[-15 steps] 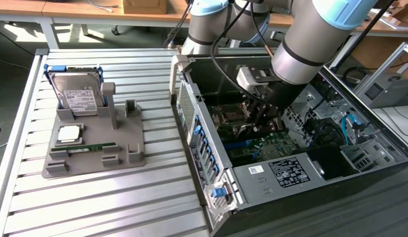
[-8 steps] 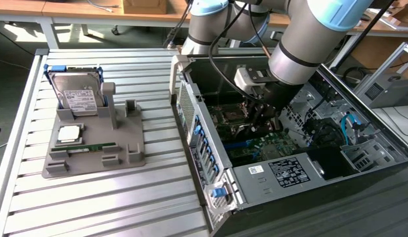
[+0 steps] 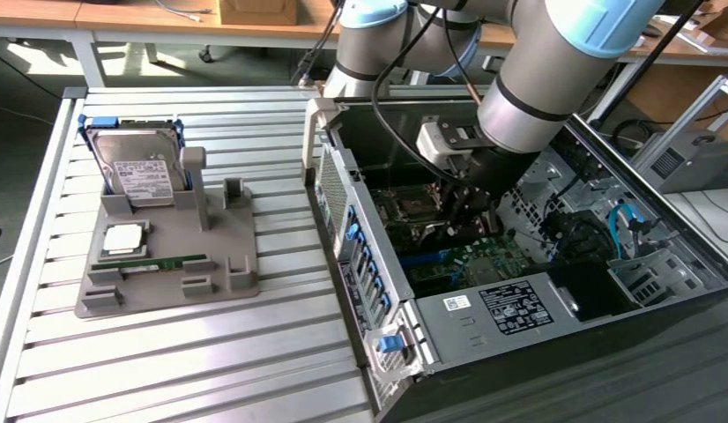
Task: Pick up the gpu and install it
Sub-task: 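Insert the gpu into the slot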
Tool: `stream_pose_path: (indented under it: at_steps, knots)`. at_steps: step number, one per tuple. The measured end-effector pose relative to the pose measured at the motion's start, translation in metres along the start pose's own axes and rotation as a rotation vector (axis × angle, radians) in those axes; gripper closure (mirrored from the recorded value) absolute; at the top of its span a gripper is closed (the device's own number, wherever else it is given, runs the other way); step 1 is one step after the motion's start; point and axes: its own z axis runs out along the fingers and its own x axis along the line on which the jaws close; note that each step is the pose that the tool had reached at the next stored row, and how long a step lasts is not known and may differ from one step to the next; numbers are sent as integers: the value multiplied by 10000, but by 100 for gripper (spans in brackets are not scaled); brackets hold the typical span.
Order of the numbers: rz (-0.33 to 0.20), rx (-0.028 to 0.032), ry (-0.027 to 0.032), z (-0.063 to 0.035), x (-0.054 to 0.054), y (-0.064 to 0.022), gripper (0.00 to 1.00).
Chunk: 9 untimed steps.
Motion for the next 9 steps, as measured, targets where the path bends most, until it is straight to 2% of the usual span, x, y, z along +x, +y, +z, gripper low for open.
stream_pose_path:
  at_steps: [9]
  knots:
    - [0,0,30,10,19,0,73]
